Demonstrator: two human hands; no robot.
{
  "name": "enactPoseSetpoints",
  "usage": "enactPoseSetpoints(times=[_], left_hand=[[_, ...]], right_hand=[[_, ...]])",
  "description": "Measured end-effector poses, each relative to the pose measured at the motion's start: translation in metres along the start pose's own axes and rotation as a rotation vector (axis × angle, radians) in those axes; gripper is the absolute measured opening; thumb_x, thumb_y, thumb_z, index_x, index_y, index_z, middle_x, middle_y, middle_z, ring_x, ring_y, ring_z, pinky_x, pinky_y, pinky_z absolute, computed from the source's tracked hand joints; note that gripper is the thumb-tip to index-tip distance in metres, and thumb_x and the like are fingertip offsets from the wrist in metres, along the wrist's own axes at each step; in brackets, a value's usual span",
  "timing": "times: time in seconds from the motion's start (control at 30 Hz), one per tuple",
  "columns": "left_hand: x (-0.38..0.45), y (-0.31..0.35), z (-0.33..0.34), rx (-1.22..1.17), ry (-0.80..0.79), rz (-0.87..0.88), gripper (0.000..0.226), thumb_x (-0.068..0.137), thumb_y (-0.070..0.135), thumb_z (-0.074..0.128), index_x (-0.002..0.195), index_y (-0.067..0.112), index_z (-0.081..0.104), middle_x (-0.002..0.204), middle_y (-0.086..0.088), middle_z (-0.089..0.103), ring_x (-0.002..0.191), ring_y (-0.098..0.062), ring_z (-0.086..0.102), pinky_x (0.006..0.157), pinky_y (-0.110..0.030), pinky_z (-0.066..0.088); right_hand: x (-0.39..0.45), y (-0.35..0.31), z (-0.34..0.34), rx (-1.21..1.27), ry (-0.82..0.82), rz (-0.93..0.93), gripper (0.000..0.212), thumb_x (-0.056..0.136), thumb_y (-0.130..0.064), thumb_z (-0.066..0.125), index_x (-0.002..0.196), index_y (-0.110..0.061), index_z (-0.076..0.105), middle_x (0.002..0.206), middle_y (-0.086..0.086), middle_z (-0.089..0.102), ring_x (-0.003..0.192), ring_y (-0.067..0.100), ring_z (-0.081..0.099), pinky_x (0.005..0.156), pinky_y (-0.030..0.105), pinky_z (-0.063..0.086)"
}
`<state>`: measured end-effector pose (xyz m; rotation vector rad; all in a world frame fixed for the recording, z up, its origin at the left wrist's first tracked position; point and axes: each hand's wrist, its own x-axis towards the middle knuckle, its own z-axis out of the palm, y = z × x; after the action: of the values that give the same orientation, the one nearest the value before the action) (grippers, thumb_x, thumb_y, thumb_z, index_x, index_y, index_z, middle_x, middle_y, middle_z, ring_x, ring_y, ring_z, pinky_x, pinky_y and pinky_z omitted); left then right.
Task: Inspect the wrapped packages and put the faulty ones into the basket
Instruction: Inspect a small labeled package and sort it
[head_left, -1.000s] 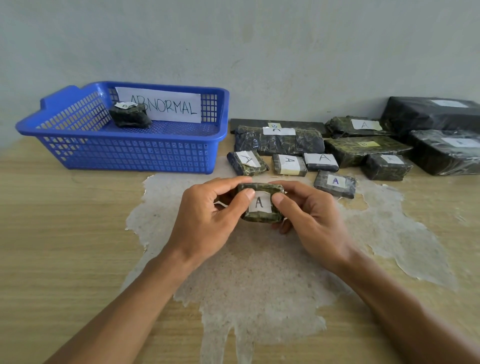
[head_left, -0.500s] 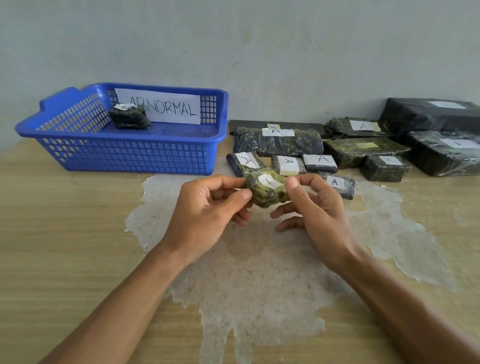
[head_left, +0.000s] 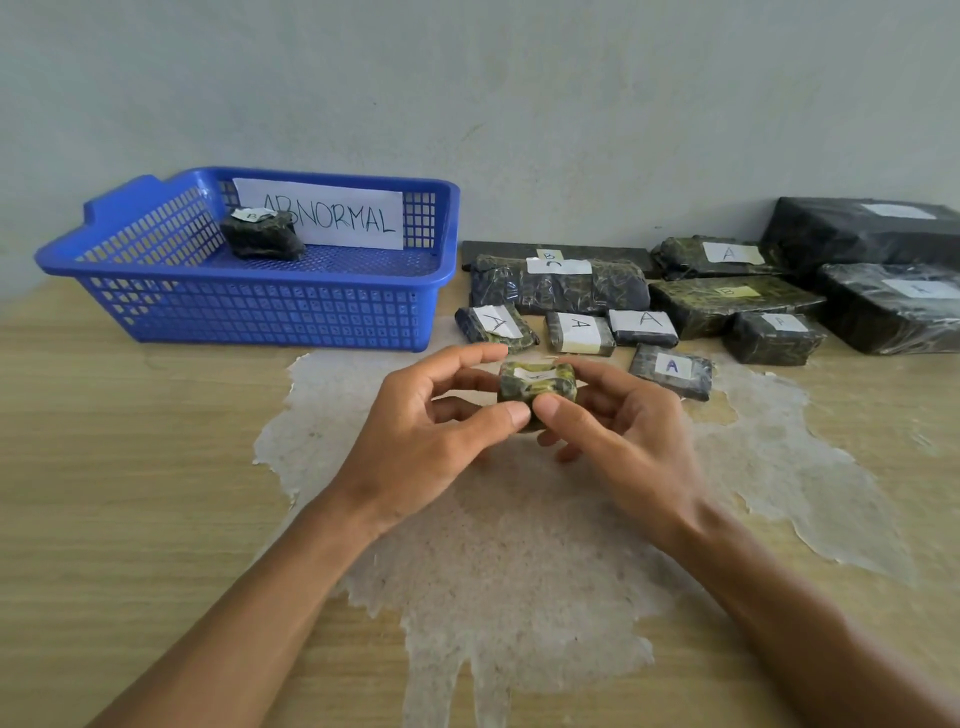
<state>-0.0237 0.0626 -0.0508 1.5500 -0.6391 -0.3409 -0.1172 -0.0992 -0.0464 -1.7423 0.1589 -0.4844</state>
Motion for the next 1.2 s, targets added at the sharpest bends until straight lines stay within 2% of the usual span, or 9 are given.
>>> enactPoseSetpoints(times=[0.07, 0.23, 0.43, 0.57, 0.7, 0.83, 0.93, 1.07, 1.2], left_hand=[[0.0, 0.0, 0.001, 0.007, -0.025, 0.015, 0.05, 0.074, 0.027, 0.078, 0.124, 0.027, 0.069, 0.109, -0.002, 0.075, 0.095, -0.02, 0.074, 0.082, -0.034, 0.061], [-0.003, 0.0, 0.007, 0.027, 0.027, 0.043, 0.041, 0.072, 0.024, 0.077, 0.113, 0.022, 0.074, 0.099, 0.001, 0.079, 0.092, -0.02, 0.075, 0.086, -0.042, 0.062], [-0.001, 0.001, 0.006, 0.054, 0.085, 0.07, 0.033, 0.075, 0.022, 0.075, 0.108, 0.016, 0.076, 0.093, -0.002, 0.078, 0.086, -0.024, 0.074, 0.08, -0.046, 0.062], [-0.002, 0.001, 0.006, 0.06, 0.092, 0.071, 0.032, 0.075, 0.023, 0.075, 0.106, 0.017, 0.076, 0.091, -0.003, 0.078, 0.087, -0.026, 0.074, 0.08, -0.051, 0.061], [-0.003, 0.0, 0.007, 0.054, 0.053, 0.061, 0.036, 0.074, 0.023, 0.076, 0.109, 0.019, 0.075, 0.096, -0.001, 0.079, 0.091, -0.025, 0.074, 0.083, -0.046, 0.062], [-0.004, -0.002, 0.006, 0.044, -0.016, 0.046, 0.05, 0.072, 0.02, 0.079, 0.121, 0.016, 0.07, 0.103, -0.001, 0.078, 0.096, -0.02, 0.074, 0.085, -0.034, 0.061], [-0.003, -0.004, 0.008, 0.038, -0.01, 0.052, 0.049, 0.072, 0.019, 0.078, 0.12, 0.015, 0.07, 0.103, -0.001, 0.078, 0.096, -0.02, 0.074, 0.088, -0.036, 0.061], [-0.001, -0.004, 0.006, 0.03, 0.013, 0.057, 0.044, 0.072, 0.017, 0.075, 0.116, 0.016, 0.072, 0.098, 0.0, 0.079, 0.094, -0.019, 0.074, 0.088, -0.036, 0.061], [0.001, -0.002, 0.002, -0.061, 0.009, 0.029, 0.042, 0.073, 0.01, 0.069, 0.114, 0.016, 0.072, 0.097, -0.005, 0.079, 0.092, -0.022, 0.076, 0.085, -0.035, 0.061]], right_hand=[[-0.001, -0.001, 0.0, -0.002, -0.022, -0.013, 0.018, 0.092, -0.015, 0.072, 0.101, -0.03, 0.072, 0.086, 0.003, 0.079, 0.07, 0.013, 0.071, 0.062, 0.025, 0.056], [-0.001, 0.001, 0.0, 0.01, -0.048, -0.009, 0.017, 0.093, -0.009, 0.068, 0.104, -0.022, 0.072, 0.086, 0.003, 0.078, 0.068, 0.007, 0.07, 0.06, 0.016, 0.051], [-0.001, 0.004, 0.0, 0.012, -0.072, -0.011, 0.025, 0.084, -0.031, 0.073, 0.109, -0.031, 0.068, 0.089, 0.0, 0.078, 0.079, 0.02, 0.074, 0.067, 0.023, 0.055], [-0.001, 0.006, -0.002, 0.008, -0.077, -0.01, 0.03, 0.081, -0.032, 0.073, 0.11, -0.029, 0.068, 0.097, -0.002, 0.078, 0.087, 0.019, 0.074, 0.07, 0.03, 0.057], [0.0, 0.007, -0.001, -0.016, -0.035, -0.035, 0.02, 0.079, -0.026, 0.071, 0.098, -0.032, 0.072, 0.092, -0.002, 0.079, 0.087, 0.025, 0.073, 0.071, 0.039, 0.058], [0.002, 0.008, -0.003, -0.042, 0.003, -0.038, 0.02, 0.077, -0.027, 0.069, 0.097, -0.03, 0.073, 0.089, -0.002, 0.079, 0.082, 0.021, 0.073, 0.072, 0.039, 0.06], [0.003, 0.01, -0.004, -0.044, 0.007, -0.03, 0.017, 0.078, -0.029, 0.069, 0.094, -0.03, 0.073, 0.086, -0.002, 0.078, 0.078, 0.019, 0.073, 0.07, 0.038, 0.061], [0.002, 0.011, -0.005, -0.038, -0.044, -0.024, 0.021, 0.081, -0.033, 0.072, 0.102, -0.029, 0.072, 0.093, -0.001, 0.078, 0.086, 0.023, 0.074, 0.071, 0.039, 0.06], [0.005, 0.012, -0.008, 0.047, -0.045, 0.016, 0.03, 0.086, -0.033, 0.063, 0.112, -0.021, 0.07, 0.097, 0.003, 0.078, 0.09, 0.022, 0.073, 0.067, 0.035, 0.058]])
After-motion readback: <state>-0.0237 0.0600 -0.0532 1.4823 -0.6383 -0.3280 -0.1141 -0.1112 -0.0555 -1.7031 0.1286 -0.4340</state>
